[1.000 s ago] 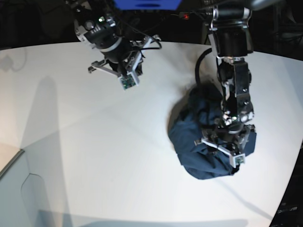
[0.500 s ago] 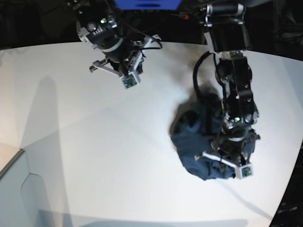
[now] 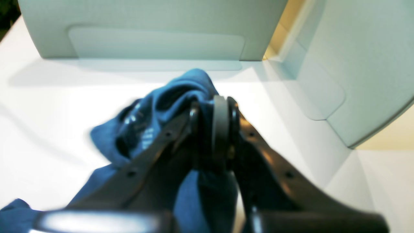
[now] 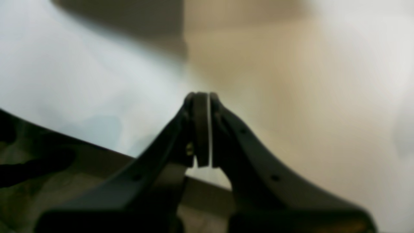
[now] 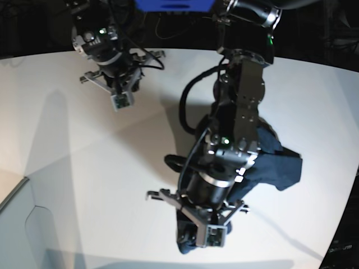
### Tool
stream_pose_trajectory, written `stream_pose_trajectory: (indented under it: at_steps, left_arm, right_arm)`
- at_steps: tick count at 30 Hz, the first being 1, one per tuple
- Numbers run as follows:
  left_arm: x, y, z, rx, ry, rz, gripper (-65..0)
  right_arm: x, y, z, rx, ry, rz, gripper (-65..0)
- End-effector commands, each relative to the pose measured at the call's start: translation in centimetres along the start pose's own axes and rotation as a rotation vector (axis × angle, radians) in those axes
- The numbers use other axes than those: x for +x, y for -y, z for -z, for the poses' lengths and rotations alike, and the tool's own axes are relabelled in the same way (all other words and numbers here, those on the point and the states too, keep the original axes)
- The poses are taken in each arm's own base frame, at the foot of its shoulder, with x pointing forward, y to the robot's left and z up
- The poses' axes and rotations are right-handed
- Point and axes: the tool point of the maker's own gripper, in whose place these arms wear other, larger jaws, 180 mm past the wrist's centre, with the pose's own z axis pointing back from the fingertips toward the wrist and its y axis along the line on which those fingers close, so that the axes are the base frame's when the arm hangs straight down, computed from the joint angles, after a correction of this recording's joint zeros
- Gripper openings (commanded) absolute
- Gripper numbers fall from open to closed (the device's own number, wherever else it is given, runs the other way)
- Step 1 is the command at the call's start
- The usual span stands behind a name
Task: Layout the t-shirt on the table in an organized manner, then fold the t-shirt properly
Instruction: 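Drag the grasped shirt across the table toward the right gripper and release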
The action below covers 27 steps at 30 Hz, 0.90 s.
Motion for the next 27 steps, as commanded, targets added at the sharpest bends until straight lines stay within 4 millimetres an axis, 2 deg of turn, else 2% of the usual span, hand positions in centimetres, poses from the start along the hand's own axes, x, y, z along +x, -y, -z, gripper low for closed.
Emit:
stream_pose_trajectory:
  at_steps: [1,5,11,14,16,18,21,24,27]
  left_arm:
    - [2.0,0.6,0.1,-0.015,0.067,-0.002,-64.9]
    - [1.5,2.6,-0.1,-0.064,0.056,0.006,-64.9]
    - [-1.8,6.3,-1.4,-0.153,-0.017,0.013,-64.7]
    - [-2.5,9.2,-2.0,-0.226,-0.035,0.033,-63.3]
    - [-3.4,11.0,-2.7,-0.27,-0.057,0.039,-57.6]
    - [-4.3,12.6,-3.5,-0.308,-0.072,0.048,-47.2]
    - [-5.4,13.6,-4.3,-0.333,-0.101,0.042,-33.8]
    - [-5.9,13.6,-4.8,-0.339,-0.107,0.042,-24.6]
    - [-7.4,12.0,-5.6,-0.314,-0.14,0.063,-17.5]
  right_arm:
    - [1.2,0.4,-0.2,-0.008,0.043,0.006,-65.0]
    - [0.6,3.6,-0.5,-0.09,0.031,0.046,-65.0]
    - [-0.1,11.2,-1.9,-0.284,0.031,0.138,-65.0]
    - [-0.7,14.3,-2.9,-0.367,0.031,0.181,-65.0]
    - [-0.9,15.7,-3.5,-0.405,0.032,0.2,-65.0]
    - [-1.3,16.8,-4.0,-0.437,0.031,0.223,-65.0]
    - [-2.0,18.0,-4.7,-0.482,0.03,0.283,-64.8]
    - [-1.9,18.6,-4.9,-0.506,0.046,0.332,-55.8]
    - [-1.8,18.6,-4.9,-0.509,0.05,0.344,-43.5]
